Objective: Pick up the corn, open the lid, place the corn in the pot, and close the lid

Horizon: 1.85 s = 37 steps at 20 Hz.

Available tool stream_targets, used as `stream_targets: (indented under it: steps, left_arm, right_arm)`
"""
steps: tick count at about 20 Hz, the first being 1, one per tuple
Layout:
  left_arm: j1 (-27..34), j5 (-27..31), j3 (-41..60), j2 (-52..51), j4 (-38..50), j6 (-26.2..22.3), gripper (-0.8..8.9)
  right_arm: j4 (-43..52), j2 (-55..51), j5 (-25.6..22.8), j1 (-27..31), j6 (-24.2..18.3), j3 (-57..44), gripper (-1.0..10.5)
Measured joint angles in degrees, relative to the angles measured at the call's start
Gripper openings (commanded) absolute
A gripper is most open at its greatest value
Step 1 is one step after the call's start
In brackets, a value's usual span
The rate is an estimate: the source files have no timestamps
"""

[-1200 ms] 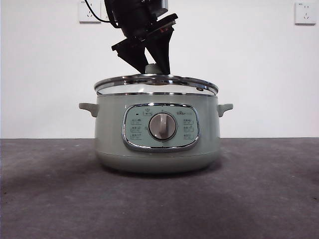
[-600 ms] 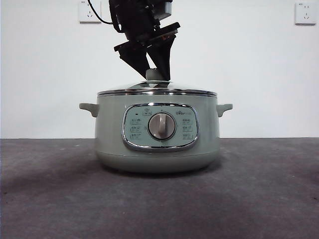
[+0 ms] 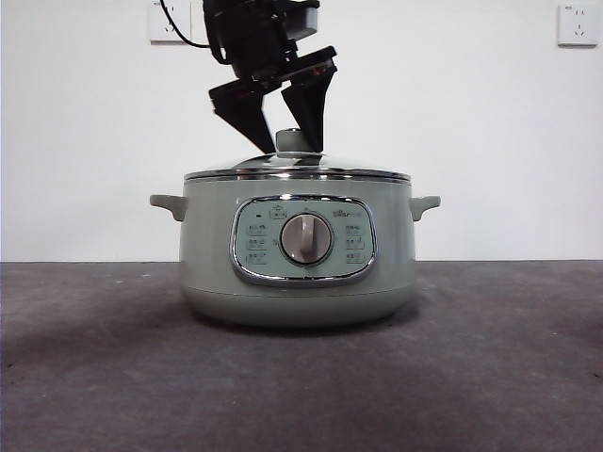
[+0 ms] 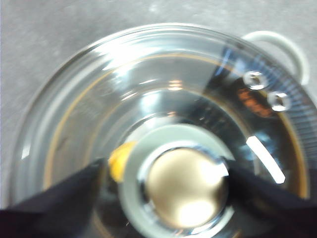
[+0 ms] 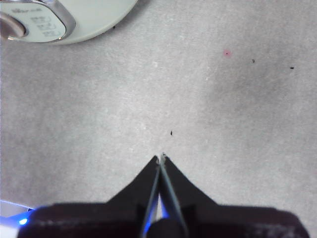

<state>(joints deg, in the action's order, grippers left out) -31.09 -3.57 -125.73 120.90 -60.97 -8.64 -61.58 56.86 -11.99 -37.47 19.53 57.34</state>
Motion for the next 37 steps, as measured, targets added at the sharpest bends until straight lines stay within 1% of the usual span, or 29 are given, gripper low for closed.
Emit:
stream_targets:
  steps: [2, 5, 6, 7, 9, 10, 13, 15, 19, 24, 25, 28, 29, 31, 32, 33, 34, 37]
  left_arm:
    - [0.2, 0.1, 0.2, -1.9, -0.4, 0.3, 5.98]
    - [0.2, 0.2, 0.2, -8.2, -0.5, 0.6, 5.96]
    - [0.2, 0.1, 0.2, -10.8, -1.0, 0.9, 5.71]
    - [0.2, 0.2, 0.2, -13.2, -2.0, 1.3, 4.60]
    - [0.2, 0.2, 0.2, -17.7, -5.5, 1.8, 0.95]
    - [0.2, 0.2, 0.2, -19.8, -7.7, 1.8, -0.11]
    - [0.2, 0.1, 0.2, -24.7, -12.2, 2.3, -0.01]
    - [0.2, 0.2, 0.2, -27.6, -14.7, 3.6, -0.01]
    - [0.2, 0.2, 0.2, -31.8, -13.9, 5.2, -0.01]
    - [0.2, 0.2, 0.2, -32.4, -13.2, 5.5, -0.01]
    - [0.2, 0.3, 0.2, -32.4, -13.5, 5.1, -0.01]
    - [1.9, 3.1, 1.7, -32.8, -14.8, 0.5, -0.01]
    - [3.4, 3.5, 3.3, -33.7, -14.8, -0.4, -0.01]
    - [6.3, 4.3, 9.9, -37.5, -14.3, -1.0, -0.01]
    - [7.1, 4.5, 14.7, -40.5, -12.7, -1.1, -0.01]
    - [7.9, 4.3, 20.6, -44.2, -8.7, -1.2, -0.01]
    - [9.0, 3.9, 27.5, -48.2, -2.4, -1.3, -0.01]
    - [14.3, 2.2, 52.5, -61.8, 24.1, -1.3, -0.01]
  right_arm:
    - [0.0, 0.0, 0.0, 0.0, 0.0, 0.0, -0.2]
    - [0.3, 0.0, 0.0, 0.0, 0.0, 0.0, -0.2]
    - [0.5, 0.0, 0.0, 0.0, 0.0, 0.0, -0.2]
    - [0.8, 0.0, 0.0, 0.0, 0.0, 0.0, -0.2]
    - [1.5, 0.0, 0.0, 0.0, 0.0, 0.0, -0.2]
    - [1.6, 0.0, 0.0, 0.0, 0.0, 0.0, -0.2]
    - [1.6, 0.0, 0.0, 0.0, 0.0, 0.0, -0.2]
    - [1.6, 0.0, -0.2, 0.0, 0.0, 0.0, -0.2]
    - [1.6, 0.0, -0.2, 0.0, 0.0, 0.0, -0.2]
    - [1.6, 0.0, -0.2, 0.0, 0.0, 0.0, -0.2]
    - [1.6, 0.0, -0.2, 0.0, 0.0, 0.0, -0.2]
    - [1.6, 0.0, -0.2, 0.0, 0.0, 0.0, -0.2]
    - [1.6, 0.0, -0.2, 0.0, 0.0, 0.0, -0.2]
    - [1.6, 0.0, -0.2, 0.0, 0.0, 0.0, -0.2]
    - [1.6, 0.0, -0.2, 0.0, 0.0, 0.0, -0.2]
    - [1.6, 0.0, -0.2, 0.0, 0.0, 0.0, -0.2]
    - [1.6, 0.0, -0.2, 0.0, 0.0, 0.0, -0.2]
    - [1.6, 0.0, -0.2, 0.0, 0.0, 0.0, -0.2]
